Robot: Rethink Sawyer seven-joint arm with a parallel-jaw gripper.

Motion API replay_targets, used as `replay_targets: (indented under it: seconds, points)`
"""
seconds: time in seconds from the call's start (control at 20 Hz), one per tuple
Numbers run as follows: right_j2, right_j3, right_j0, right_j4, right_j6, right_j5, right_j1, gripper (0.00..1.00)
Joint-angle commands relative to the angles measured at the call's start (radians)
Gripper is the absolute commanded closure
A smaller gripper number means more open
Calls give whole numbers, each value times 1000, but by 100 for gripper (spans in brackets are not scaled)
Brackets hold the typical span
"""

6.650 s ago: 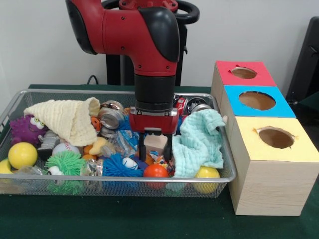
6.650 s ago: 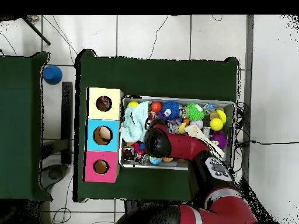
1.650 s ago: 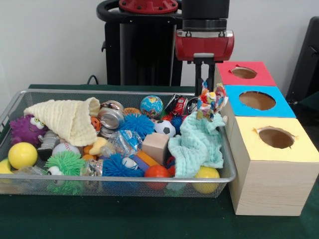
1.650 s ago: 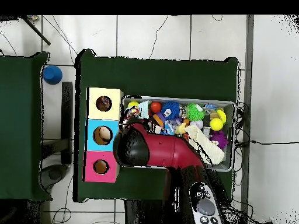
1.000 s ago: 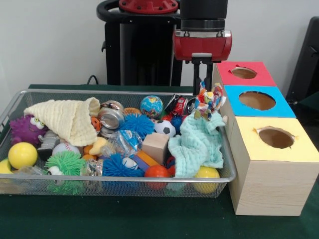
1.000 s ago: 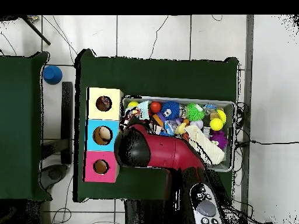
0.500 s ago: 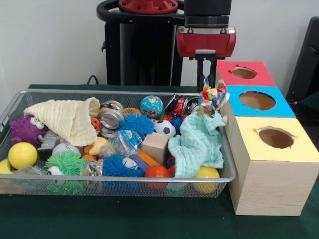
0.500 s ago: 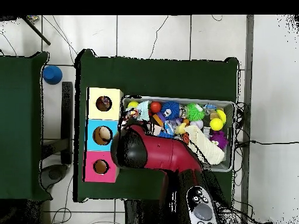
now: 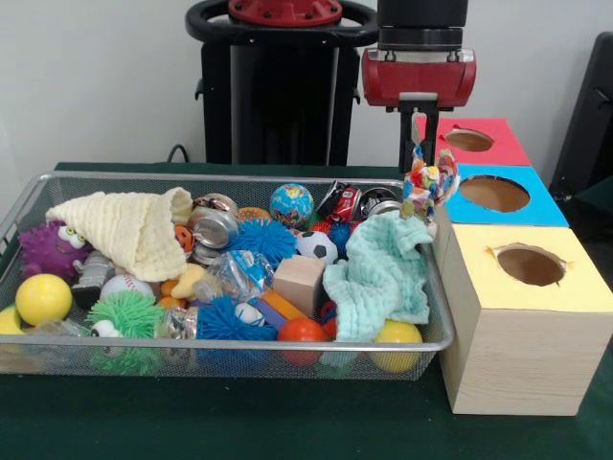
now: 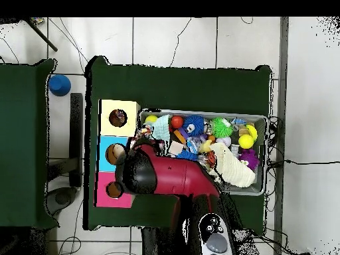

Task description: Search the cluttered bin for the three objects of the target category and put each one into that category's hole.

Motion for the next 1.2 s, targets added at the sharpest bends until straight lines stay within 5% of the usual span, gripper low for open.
replay_targets:
  seconds: [0.05,1.2]
  points:
    - [-35,3,38,51,216,97,29,100]
    - [-98,-16,169,133,259,-3,114,100]
